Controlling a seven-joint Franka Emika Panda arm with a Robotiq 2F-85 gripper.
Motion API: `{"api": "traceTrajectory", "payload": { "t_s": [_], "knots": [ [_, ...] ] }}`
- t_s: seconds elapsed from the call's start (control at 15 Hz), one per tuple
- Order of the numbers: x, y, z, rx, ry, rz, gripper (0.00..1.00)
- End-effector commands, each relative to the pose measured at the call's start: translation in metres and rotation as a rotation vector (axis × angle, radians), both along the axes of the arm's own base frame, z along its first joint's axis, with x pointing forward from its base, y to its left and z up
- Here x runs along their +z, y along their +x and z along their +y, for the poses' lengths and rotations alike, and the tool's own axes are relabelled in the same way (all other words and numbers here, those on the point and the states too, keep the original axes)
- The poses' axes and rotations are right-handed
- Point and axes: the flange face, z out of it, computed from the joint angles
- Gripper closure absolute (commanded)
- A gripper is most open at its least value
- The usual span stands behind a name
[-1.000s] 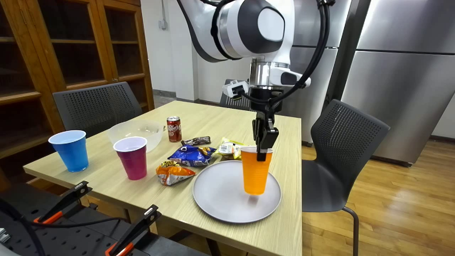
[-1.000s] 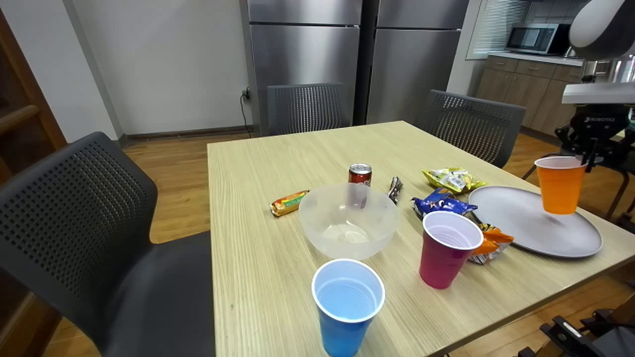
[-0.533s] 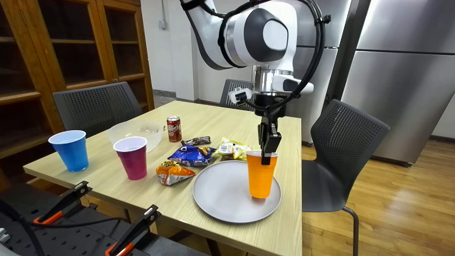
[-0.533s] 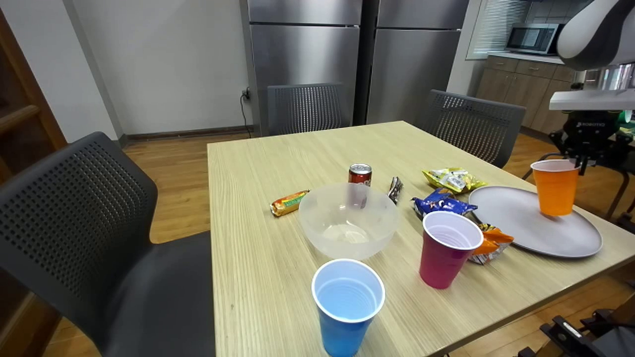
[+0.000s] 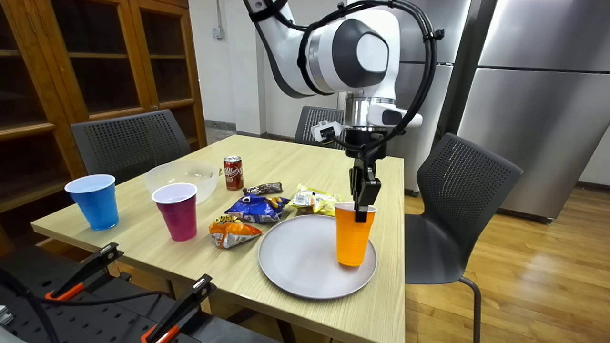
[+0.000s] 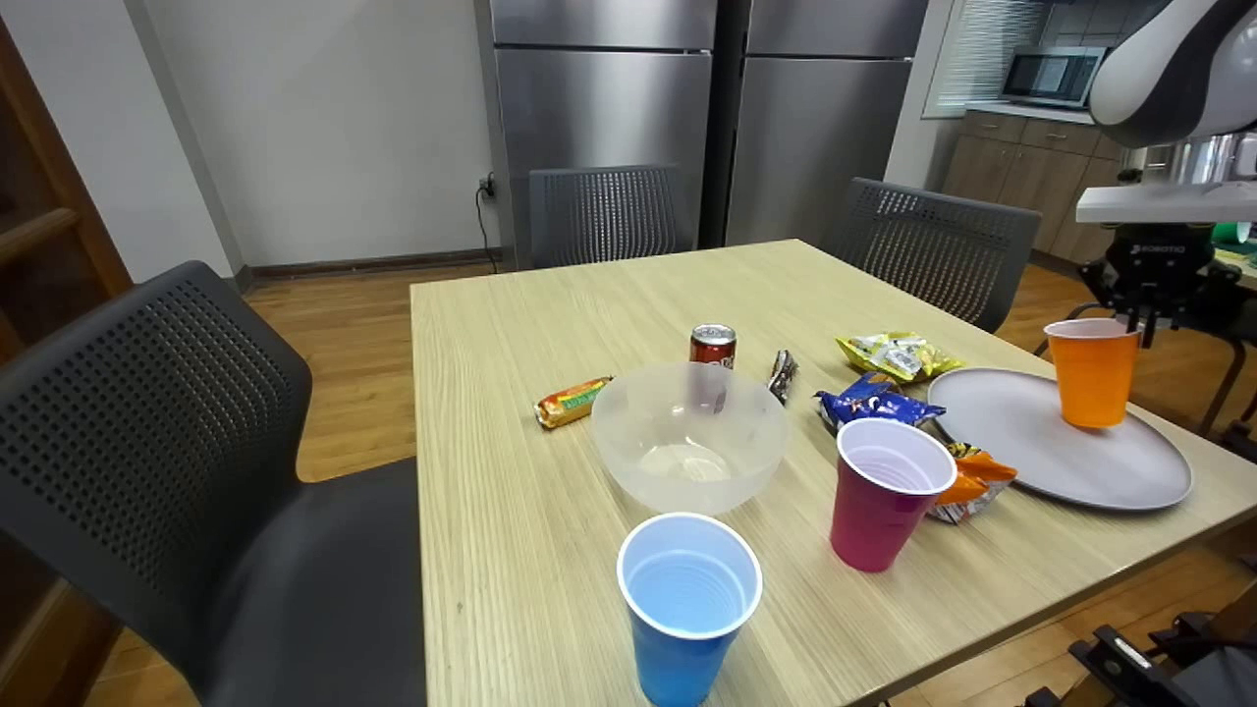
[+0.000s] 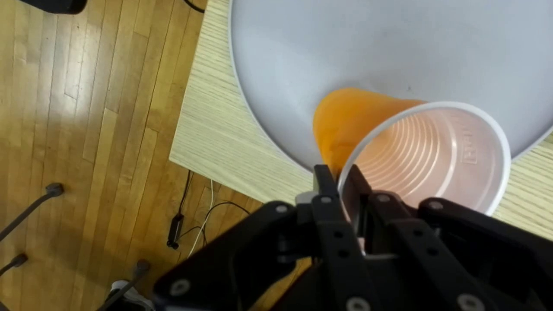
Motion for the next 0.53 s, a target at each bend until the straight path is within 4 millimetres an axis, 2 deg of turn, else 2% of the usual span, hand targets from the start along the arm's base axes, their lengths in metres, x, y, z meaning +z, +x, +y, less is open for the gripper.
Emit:
{"api": "traceTrajectory", "payload": {
  "t_s": [0.0,0.47],
  "knots": [
    [0.0015,0.0075,-0.0023,-0.016,-0.007,0.010,0.55],
    [0.0027,0.0050,-0.0047,-0.017,-0.014,0.016,0.04]
  ]
}}
